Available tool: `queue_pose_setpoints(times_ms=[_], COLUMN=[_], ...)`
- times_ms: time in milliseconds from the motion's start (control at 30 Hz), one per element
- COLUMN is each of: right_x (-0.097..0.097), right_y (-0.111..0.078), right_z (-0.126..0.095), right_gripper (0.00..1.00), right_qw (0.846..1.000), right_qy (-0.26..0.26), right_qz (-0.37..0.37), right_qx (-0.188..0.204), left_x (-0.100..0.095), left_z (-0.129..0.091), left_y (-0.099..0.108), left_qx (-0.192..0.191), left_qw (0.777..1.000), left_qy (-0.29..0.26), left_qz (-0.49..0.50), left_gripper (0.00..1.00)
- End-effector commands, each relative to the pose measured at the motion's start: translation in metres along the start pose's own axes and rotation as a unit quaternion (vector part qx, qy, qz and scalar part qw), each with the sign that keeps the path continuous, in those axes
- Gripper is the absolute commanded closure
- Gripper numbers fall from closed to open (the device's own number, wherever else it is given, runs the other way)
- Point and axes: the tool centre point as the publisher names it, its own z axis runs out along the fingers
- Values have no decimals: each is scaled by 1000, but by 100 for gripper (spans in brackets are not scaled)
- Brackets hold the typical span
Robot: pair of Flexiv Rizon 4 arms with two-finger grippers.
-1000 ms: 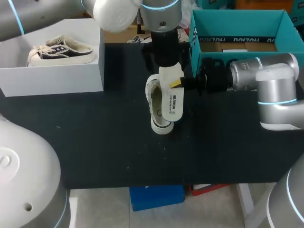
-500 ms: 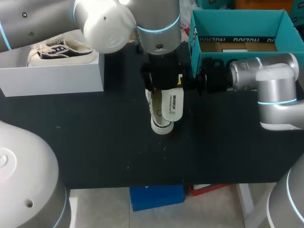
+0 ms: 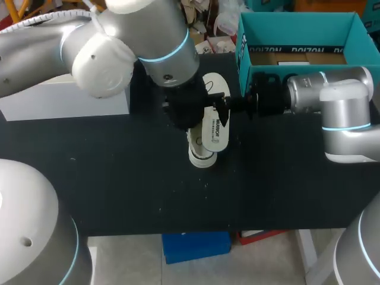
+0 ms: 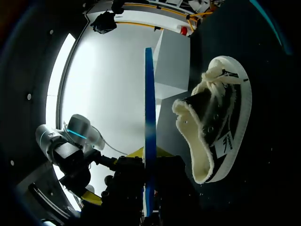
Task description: Take the shoe out of the shoebox, open the shoe tongue, remove and reinsert the insole, then place the shoe into the shoebox
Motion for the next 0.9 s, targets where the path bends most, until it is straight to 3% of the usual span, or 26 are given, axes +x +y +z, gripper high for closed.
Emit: queue_pose_setpoints(times_ms=[33, 767, 833, 900], right_x=[0, 0, 0, 0], right_y=[1, 1, 1, 1], right_z=[0, 0, 0, 0], right_gripper=[100, 100, 100, 100], right_qw=[1000, 1000, 1000, 1000], right_qy=[-1, -1, -1, -1], right_qz=[1, 1, 1, 1], right_qx=[1, 1, 1, 1], left_x=[35, 37, 43, 46], left_z=[-7, -7, -1, 1], left_y=[-8, -7, -6, -5], left_qx=[-29, -32, -48, -37], left_qw=[935, 938, 938, 915], left_qy=[-354, -346, -343, -402], left_qz=[14, 13, 16, 0], left_gripper=[0, 0, 0, 0])
